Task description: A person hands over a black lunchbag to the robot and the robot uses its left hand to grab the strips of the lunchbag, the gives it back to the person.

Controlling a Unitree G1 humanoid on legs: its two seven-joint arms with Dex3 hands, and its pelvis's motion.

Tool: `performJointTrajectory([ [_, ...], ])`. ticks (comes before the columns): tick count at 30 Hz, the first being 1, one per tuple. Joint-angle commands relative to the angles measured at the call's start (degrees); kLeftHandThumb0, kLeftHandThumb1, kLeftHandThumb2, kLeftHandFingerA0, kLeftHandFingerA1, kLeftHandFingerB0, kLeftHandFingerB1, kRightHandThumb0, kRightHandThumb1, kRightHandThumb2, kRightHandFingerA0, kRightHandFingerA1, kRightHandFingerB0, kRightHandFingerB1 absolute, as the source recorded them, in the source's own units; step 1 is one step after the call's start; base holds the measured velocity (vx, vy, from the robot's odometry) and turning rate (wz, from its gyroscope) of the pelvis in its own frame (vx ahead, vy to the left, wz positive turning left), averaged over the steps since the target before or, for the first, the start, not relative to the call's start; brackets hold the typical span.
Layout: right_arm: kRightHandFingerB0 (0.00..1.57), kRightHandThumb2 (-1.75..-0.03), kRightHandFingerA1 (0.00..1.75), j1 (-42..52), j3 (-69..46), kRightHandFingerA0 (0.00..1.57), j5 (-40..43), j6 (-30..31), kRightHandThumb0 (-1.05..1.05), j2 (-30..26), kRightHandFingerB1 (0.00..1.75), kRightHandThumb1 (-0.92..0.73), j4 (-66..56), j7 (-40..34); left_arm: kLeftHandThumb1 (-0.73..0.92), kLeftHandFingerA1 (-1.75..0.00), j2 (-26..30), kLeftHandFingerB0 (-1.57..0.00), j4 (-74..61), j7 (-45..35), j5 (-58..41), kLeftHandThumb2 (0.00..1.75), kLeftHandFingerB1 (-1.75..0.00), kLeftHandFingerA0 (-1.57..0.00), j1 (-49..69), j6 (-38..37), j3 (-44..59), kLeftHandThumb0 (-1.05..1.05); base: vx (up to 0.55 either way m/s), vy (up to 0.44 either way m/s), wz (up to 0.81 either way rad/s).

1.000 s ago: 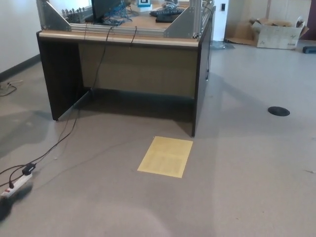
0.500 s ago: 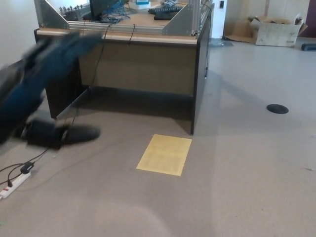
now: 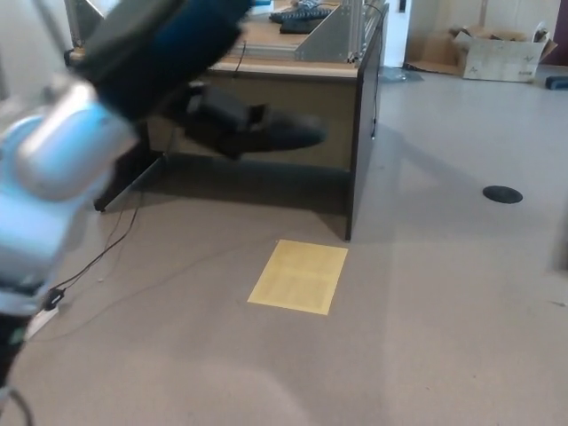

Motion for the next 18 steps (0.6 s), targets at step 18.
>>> performJointTrajectory([
  [18,0.3,-0.64,0.38,0.6,2.2,0.31,-2.4,0.2,-0.69,-0.7,0.34,-0.78,1.0,-1.0,0.49,0.0,-11.2,0.0,-1.3,3.2,13.4,0.83,0.0,0.0,6.2,11.3,-4.3,-0.81,0.0,0.0,0.0],
])
